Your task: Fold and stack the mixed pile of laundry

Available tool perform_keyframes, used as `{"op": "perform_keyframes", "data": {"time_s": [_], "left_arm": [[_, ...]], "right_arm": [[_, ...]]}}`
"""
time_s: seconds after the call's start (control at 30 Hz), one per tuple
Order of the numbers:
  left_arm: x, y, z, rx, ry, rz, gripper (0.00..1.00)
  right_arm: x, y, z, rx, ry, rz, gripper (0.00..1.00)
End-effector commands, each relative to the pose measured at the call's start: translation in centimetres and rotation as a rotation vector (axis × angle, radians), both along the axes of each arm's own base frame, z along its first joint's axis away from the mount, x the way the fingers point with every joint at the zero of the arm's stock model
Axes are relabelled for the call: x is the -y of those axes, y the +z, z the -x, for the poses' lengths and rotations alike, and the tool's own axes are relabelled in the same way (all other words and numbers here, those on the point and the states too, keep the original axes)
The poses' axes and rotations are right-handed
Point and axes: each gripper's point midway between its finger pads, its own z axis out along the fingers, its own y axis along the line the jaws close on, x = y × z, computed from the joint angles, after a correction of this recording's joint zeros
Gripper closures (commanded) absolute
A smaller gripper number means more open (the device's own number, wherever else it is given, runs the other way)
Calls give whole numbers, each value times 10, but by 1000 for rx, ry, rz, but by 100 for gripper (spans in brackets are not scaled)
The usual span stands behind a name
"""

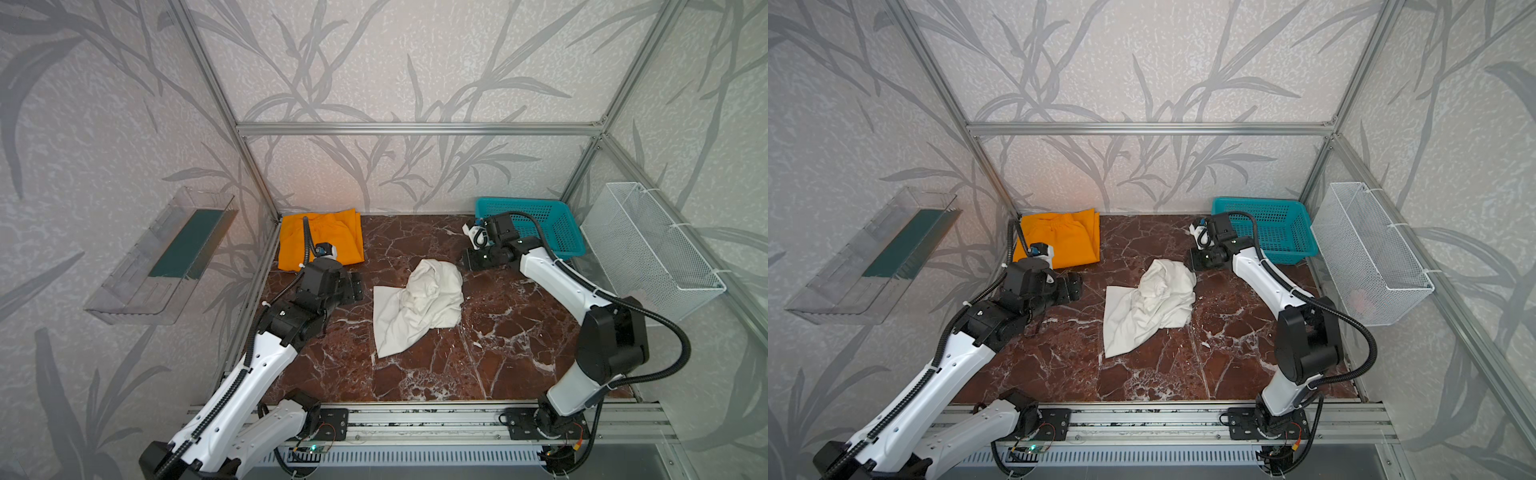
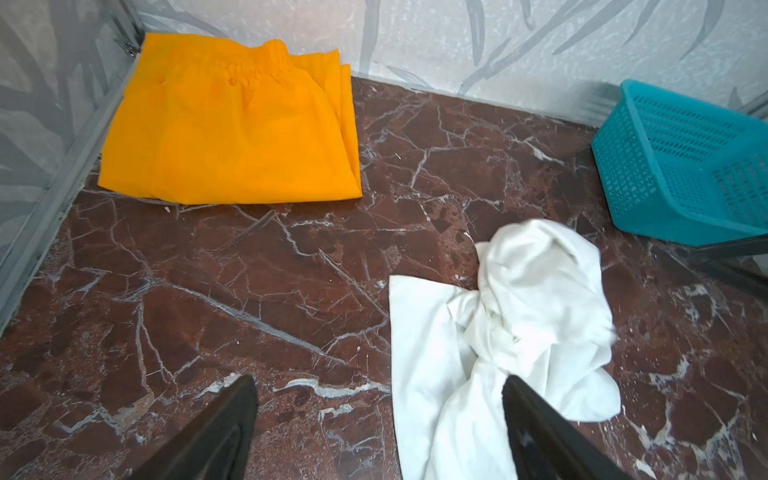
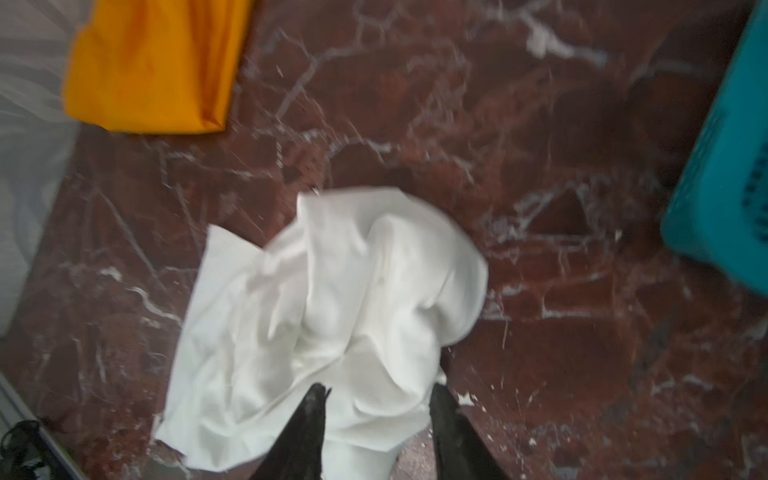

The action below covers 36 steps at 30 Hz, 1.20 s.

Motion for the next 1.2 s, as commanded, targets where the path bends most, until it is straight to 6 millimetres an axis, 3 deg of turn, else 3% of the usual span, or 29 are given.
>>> {"op": "perform_keyframes", "data": {"time_s": [0.0,0.1,0.27,0.47,0.53,0.73,0.87,1.03,1.17], "left_arm": [[13,-31,5,-102,-68,10,13],[22,-54,1,-160,-72,42,18],[30,-95,-2,-284,-30,77,21],[40,-140,9,-415,-21,139,21],[48,-152,14,-449,-40,177,23],[64,-189,34,-560,-61,270,29],[66,-206,42,-593,-57,282,32],[68,-220,38,-613,-45,282,42],[78,-228,30,-632,-48,294,51]], "right_arm": [[15,13,6,29,-62,53,53],[13,19,18,44,-24,63,45],[-27,30,29,57,126,-46,37],[-67,10,31,18,225,-49,35],[-78,-9,31,-8,251,-25,33],[-84,-43,37,-83,273,69,35],[-73,-63,38,-98,259,145,41],[-59,-76,34,-104,221,226,62],[-57,-74,32,-89,209,238,81]]}}
